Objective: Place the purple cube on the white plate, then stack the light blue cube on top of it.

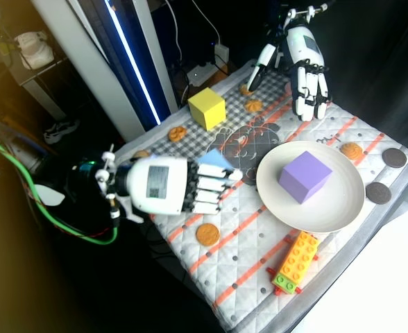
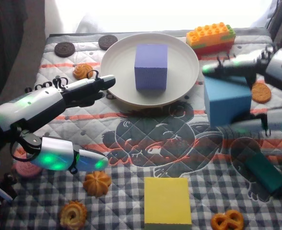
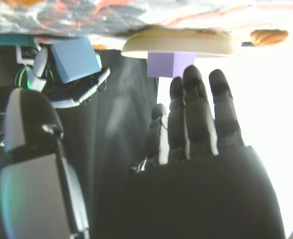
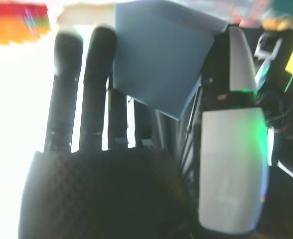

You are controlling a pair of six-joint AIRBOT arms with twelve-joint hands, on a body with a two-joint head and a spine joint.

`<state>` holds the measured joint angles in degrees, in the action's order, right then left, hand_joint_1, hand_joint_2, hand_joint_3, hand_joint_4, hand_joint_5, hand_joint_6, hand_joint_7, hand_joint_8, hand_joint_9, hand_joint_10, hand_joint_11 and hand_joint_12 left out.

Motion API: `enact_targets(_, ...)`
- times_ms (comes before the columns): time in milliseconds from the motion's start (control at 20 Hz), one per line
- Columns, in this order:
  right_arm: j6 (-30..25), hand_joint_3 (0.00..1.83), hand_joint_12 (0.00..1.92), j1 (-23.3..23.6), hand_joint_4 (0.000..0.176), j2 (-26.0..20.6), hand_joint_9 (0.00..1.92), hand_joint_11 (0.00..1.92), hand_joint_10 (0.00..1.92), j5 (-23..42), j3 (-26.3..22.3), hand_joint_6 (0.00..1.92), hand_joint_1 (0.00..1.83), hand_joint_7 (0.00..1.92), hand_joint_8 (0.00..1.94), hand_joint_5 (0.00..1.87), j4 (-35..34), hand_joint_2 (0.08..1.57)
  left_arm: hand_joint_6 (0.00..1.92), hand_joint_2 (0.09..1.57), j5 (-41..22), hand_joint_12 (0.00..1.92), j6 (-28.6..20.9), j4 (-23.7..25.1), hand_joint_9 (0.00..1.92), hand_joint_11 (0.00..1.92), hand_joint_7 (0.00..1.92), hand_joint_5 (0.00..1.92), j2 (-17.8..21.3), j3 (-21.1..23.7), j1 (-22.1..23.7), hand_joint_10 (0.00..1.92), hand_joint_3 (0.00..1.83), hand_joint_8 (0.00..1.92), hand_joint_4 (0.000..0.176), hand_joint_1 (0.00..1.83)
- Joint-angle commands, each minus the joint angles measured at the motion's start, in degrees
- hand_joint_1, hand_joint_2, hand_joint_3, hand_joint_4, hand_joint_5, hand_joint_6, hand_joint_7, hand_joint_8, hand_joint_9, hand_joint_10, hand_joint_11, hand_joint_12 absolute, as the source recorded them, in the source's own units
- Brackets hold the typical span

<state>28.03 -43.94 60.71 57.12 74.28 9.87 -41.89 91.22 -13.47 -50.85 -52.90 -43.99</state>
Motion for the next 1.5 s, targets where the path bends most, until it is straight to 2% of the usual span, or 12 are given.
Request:
enact_targets(0,-0.39,0.00,1.35,0.94,0.000,-0.39,0.84,0.73,1.32,7.23,0.40,1.27,1.34,0.85,1.20,0.74,-1.66,1.18,0.00,0.83,-6.66,0.42,-0.37,-0.06,0.38,0.00,0.30,0.12,0.28,-0.06,0.07,0.00,0.00,0.00,0.176,0.79)
enact_targets(300,-0.27,0.00,1.33,6.11,0.000,2.40,0.88,0.77,1.24,7.10,3.52,1.31,1.34,0.86,1.17,0.75,-2.18,1.17,0.00,0.85,-6.66,0.17,-0.39,-0.53,0.28,0.00,0.25,0.08,0.14,-0.05,-0.41,0.00,0.00,0.00,0.176,0.80)
enact_targets(350,0.04,0.00,1.35,8.53,0.000,4.17,0.90,0.79,1.22,5.59,5.18,1.28,1.35,0.90,1.13,0.77,-2.23,1.16,0.00,0.85,-6.72,0.33,-0.42,-0.71,0.31,0.00,0.27,0.10,0.06,-0.05,-0.61,0.01,0.00,0.00,0.176,0.75)
enact_targets(550,0.70,0.00,1.48,11.46,0.000,7.18,0.93,0.83,1.12,1.63,7.97,1.28,1.24,1.01,0.94,0.81,-2.23,1.15,0.00,0.84,-7.19,0.46,-0.86,-0.73,0.34,0.00,0.30,0.14,-0.08,0.06,-0.98,0.01,0.00,0.00,0.162,0.74)
enact_targets(600,0.71,0.00,1.54,12.25,0.000,8.17,0.92,0.81,1.23,0.45,8.96,1.26,1.33,0.95,0.99,0.80,-2.23,1.14,0.00,0.84,-7.40,0.48,-1.14,-0.72,0.36,0.00,0.31,0.15,-0.06,0.16,-1.25,0.02,0.00,0.01,0.168,0.76)
enact_targets(650,0.73,0.00,1.56,13.19,0.000,9.16,0.90,0.78,1.28,-0.53,9.95,1.26,1.35,0.93,1.03,0.79,-2.23,1.15,0.00,0.85,-7.57,0.48,-1.41,-0.72,0.36,0.00,0.31,0.14,-0.05,0.23,-1.56,0.02,0.00,0.00,0.174,0.76)
enact_targets(700,0.93,0.00,1.51,14.63,0.000,10.20,0.87,0.71,1.29,-1.85,11.16,1.26,1.35,0.89,1.10,0.79,-2.20,1.16,0.00,0.86,-7.61,0.44,-1.75,-0.72,0.35,0.00,0.32,0.18,-0.05,0.25,-1.88,0.01,0.00,0.00,0.161,0.74)
enact_targets(750,1.57,0.00,1.54,16.31,0.000,11.08,0.89,0.76,1.29,-3.19,12.00,1.22,1.35,0.88,1.11,0.81,-2.13,1.16,0.00,0.88,-7.61,0.44,-1.95,-0.72,0.33,0.00,0.31,0.18,-0.08,0.25,-2.12,0.00,0.01,0.00,0.173,0.71)
enact_targets(950,4.10,0.00,1.44,19.71,0.000,13.69,0.92,0.80,1.23,-5.80,13.84,1.24,1.35,0.86,1.14,0.81,-1.92,1.15,0.00,0.86,-7.28,0.38,-2.16,-0.76,0.30,0.00,0.27,0.20,-0.46,0.15,-2.38,0.00,0.00,0.00,0.176,0.77)
enact_targets(1050,5.22,0.00,1.36,21.32,0.000,15.42,0.91,0.75,1.21,-7.05,15.08,1.31,1.35,0.86,1.11,0.79,-1.59,1.16,0.00,0.85,-7.09,0.31,-2.17,-0.98,0.28,0.00,0.28,0.22,-0.79,-0.01,-2.74,0.00,0.00,0.00,0.147,0.80)
enact_targets(1350,6.66,0.00,1.33,22.68,0.000,19.32,0.91,0.68,1.21,-9.91,18.38,1.33,1.35,0.89,1.06,0.74,-1.59,1.16,0.01,0.81,-7.14,0.13,-2.56,-0.88,0.25,0.00,0.28,0.25,-1.10,-0.16,-2.77,0.00,0.00,0.00,0.122,0.89)
enact_targets(1450,6.66,0.00,1.40,22.81,0.011,20.41,0.94,0.79,1.02,-10.74,19.47,1.30,1.19,0.89,1.15,0.78,-1.62,1.19,0.00,0.80,-7.20,0.13,-2.64,-0.88,0.28,0.00,0.30,0.23,-1.31,-0.31,-2.76,0.01,0.00,0.01,0.140,0.92)
